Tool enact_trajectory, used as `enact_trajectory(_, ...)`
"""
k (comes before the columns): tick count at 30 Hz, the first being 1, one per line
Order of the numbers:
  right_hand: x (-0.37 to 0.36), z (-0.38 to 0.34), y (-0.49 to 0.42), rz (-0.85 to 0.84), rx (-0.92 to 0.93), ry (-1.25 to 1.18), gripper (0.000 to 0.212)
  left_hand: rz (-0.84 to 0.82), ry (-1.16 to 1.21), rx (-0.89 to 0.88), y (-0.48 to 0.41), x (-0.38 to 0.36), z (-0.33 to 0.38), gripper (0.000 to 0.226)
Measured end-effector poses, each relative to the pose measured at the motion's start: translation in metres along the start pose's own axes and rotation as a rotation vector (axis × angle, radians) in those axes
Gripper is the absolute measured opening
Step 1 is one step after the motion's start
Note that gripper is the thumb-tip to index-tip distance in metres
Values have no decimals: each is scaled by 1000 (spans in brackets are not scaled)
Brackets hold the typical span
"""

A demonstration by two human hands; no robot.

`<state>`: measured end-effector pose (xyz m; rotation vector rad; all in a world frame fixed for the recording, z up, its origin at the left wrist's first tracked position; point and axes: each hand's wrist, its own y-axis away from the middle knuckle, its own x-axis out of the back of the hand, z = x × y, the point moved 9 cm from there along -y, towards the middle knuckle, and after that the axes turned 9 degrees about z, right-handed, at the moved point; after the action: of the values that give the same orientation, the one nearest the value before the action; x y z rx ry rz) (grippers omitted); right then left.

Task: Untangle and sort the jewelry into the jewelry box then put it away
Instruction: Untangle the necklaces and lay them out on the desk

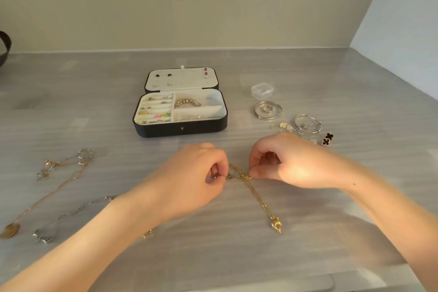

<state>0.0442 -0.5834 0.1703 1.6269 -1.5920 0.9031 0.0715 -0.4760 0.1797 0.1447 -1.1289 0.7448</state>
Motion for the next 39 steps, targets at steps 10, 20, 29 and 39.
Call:
enact_trajectory(10,11,-5,3,110,-24,-237,16,17,-18,22,4,7,-10,6)
enact_trajectory(20,9,5,5,94,-103,-305,19,11,-18,38,2,1,-8,12)
enact_trajectory(29,-1,2,11,-47,-134,-318,16,10,349,227,4,8,-17,13)
enact_trajectory(39,7,1,9,50,-114,-278,22,171,541,349,-4,14,-29,18)
